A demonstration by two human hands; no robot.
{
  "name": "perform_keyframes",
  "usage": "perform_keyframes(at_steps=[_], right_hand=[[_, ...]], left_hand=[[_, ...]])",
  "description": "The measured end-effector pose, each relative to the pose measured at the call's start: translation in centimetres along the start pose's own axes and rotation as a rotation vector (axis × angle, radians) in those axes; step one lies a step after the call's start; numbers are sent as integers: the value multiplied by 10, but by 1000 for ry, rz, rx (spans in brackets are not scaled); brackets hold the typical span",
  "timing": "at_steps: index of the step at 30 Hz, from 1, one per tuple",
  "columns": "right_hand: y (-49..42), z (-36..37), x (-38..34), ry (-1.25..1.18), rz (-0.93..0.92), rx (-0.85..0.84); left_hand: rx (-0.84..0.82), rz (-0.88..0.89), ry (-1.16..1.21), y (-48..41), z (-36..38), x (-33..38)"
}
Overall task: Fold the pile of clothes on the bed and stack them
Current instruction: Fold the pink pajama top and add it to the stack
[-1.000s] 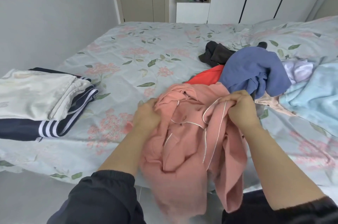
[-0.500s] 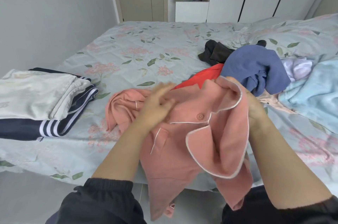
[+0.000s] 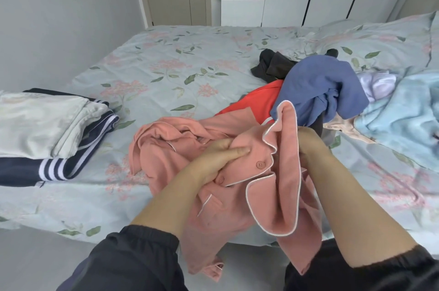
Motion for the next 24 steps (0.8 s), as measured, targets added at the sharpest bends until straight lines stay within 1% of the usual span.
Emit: perform_keyframes(at_steps=[1,2,3,5,6,7,9,11,13,14,15,16,18,19,20,22,23,24], right_hand=[[2,1,1,-26,2,-9],[5,1,2,-104,2,-31],[11,3,-1,-269,10,-82],[21,6,-8,-569,-5,-250],[25,8,-12,-634,0,-329],[29,9,-15,-643,0,-397],[40,15,-20,-577,-26,-535],[56,23,-36,-514,-115,-636],[65,27,-56,-552,-247,-683],[70,26,-67,-595,-280,-688],[73,21,-76,-590,-315,-683],[77,17,-86,-502,-372,-682],[87,16,-105,-180,-500,-634],[91,16,-116,-89,-548,-580],[92,16,-129,-67,-589,-466],[95,10,-162,-75,-650,-128],[98,6,-182,-94,-657,11],[102,3,-204,-129,-654,90]], left_hand=[[109,43,3,-3,-2,1],[206,90,39,-4,-3,5],[287,133,75,-5,-5,11],[419,187,127,-5,-10,26],[468,197,139,-5,-12,34],[508,202,134,-6,-14,44],[576,225,88,-7,-15,67],[636,263,28,-7,-13,94],[682,315,39,-4,-10,124],[696,345,65,-3,-8,139],[704,375,95,0,-8,154],[712,403,123,4,-7,169],[714,453,163,13,-5,202],[703,481,182,18,-2,218],[689,511,198,23,1,236],[669,575,202,33,8,271],[657,609,199,39,12,289],[643,640,198,47,16,308]])
Point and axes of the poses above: each hand's wrist, its own y-axis away from the middle knuckle, its own z-axis out of the palm, x = y × z, the point moved 2 cm from there along -y, towards the middle knuckle, and after that the axes turned 7 degrees about -x, right-handed, at the moved point
